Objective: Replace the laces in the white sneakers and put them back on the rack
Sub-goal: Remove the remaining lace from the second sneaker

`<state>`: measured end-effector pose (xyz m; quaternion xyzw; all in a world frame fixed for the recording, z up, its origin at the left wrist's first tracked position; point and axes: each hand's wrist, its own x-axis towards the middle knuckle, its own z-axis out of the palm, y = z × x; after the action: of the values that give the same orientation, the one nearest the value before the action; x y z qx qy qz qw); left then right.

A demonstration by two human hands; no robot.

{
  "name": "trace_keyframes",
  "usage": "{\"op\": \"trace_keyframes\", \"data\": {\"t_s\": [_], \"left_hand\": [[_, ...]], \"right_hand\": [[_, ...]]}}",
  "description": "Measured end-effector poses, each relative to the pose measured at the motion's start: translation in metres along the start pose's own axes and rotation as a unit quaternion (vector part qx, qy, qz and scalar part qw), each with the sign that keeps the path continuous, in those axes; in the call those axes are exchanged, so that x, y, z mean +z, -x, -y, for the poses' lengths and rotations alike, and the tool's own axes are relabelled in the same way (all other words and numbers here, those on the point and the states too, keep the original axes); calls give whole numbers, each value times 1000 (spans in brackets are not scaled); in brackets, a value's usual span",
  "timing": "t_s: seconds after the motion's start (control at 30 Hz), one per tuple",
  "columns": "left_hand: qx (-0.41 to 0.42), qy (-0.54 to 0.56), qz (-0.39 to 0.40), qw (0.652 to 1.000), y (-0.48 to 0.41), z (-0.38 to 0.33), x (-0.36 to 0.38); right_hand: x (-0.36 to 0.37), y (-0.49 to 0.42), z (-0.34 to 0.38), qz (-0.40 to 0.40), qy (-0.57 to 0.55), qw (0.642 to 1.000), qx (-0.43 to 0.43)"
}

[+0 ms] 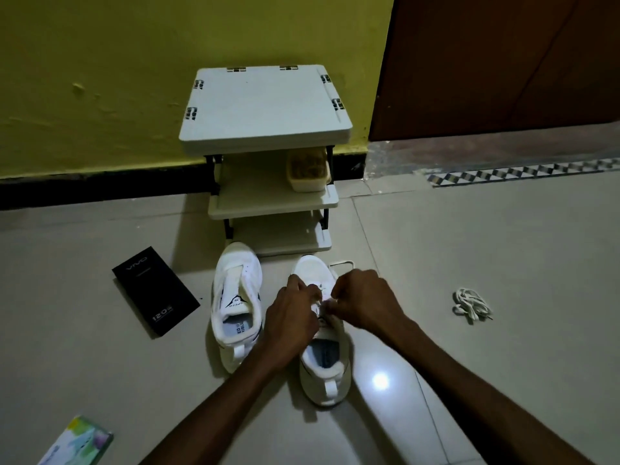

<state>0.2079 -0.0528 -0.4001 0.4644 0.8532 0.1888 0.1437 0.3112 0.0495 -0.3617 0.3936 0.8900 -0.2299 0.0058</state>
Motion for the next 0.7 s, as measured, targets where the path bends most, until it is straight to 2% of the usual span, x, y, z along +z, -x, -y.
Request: {"op": "trace_keyframes", "data": {"t_s": [0.1, 0.2, 0.27, 0.33, 0.37, 0.4, 0.43, 0.47, 0.5, 0.53, 0.57, 0.6, 0.63, 0.67, 0.7], "left_hand": [[12, 10, 6, 1000, -5, 4, 0], [25, -5, 24, 999, -7, 8, 2], [36, -7, 30, 999, -11, 11, 7], [37, 89, 16, 995, -15, 8, 10], [-1, 197, 7, 980, -16, 6, 8], [-81, 350, 7, 933, -19, 4, 3], [-173, 522, 9, 835, -22, 4, -4], [-240, 668, 18, 704, -24, 4, -11], [-264, 753, 18, 602, -25, 7, -14], [-264, 783, 23, 563, -28, 8, -17], [-256, 763, 28, 593, -31, 9, -23], [-232, 697, 44, 677, -35, 10, -27], [-184, 574, 81, 794, -38, 11, -33], [-120, 402, 141, 897, -42, 14, -36], [-46, 217, 206, 953, -47, 16, -40]], "right_hand": [[18, 4, -4, 18, 66, 997, -30], [22, 5, -12, 9, 19, 999, -29], [23, 5, -18, 3, -53, 999, 7], [22, 4, -22, 0, -105, 994, 39], [22, 6, -23, -3, -110, 993, 42], [24, 7, -23, -6, -105, 994, 43], [26, 8, -22, -10, -90, 995, 41], [29, 8, -21, -14, -73, 996, 39], [31, 8, -19, -20, -62, 997, 38], [32, 7, -18, -22, -60, 997, 39], [31, 7, -16, -22, -59, 997, 41], [31, 6, -15, -21, -57, 997, 44], [31, 5, -15, -21, -56, 997, 44], [30, 5, -15, -19, -58, 997, 47], [30, 5, -14, -18, -61, 997, 49]]}}
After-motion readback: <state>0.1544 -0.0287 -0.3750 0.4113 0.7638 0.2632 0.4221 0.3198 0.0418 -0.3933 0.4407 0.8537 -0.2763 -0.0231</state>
